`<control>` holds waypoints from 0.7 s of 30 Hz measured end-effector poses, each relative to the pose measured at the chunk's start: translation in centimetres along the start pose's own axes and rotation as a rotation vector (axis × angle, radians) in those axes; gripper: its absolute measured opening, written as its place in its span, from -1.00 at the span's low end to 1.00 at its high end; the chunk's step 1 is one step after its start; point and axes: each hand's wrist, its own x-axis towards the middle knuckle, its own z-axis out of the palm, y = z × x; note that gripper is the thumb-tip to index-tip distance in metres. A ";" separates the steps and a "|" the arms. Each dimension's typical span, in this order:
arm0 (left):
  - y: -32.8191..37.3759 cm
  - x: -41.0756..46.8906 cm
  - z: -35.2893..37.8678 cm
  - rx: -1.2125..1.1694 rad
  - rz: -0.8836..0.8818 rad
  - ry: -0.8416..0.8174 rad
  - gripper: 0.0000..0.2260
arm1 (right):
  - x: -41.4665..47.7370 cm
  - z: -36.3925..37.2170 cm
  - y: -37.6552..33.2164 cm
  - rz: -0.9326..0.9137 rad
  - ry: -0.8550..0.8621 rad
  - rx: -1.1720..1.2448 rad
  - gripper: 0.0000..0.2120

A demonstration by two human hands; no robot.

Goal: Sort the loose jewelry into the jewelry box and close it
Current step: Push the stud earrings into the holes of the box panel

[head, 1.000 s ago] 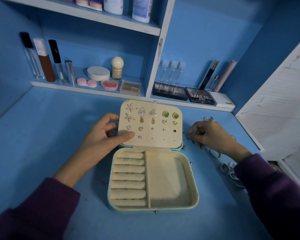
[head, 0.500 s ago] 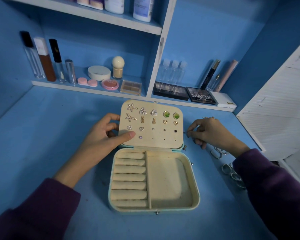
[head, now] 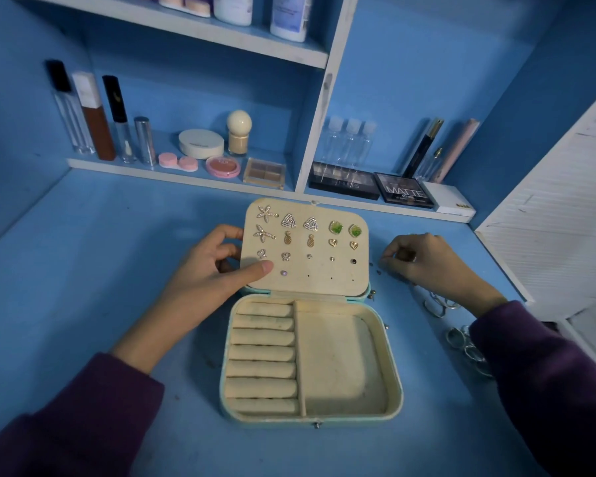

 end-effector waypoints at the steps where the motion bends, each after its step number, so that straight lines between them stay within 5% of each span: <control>1: 0.0 0.0 0.0 0.001 0.001 -0.001 -0.56 | -0.2 0.1 0.2 -0.026 0.008 -0.013 -0.91; 9: -0.4 0.2 -0.1 0.011 0.022 0.004 -0.68 | -0.7 0.5 0.3 -0.095 -0.003 -0.080 -0.97; 21: -0.9 0.1 0.5 0.114 0.146 0.084 -0.59 | -0.6 0.6 -0.4 -0.110 0.043 -0.069 -0.89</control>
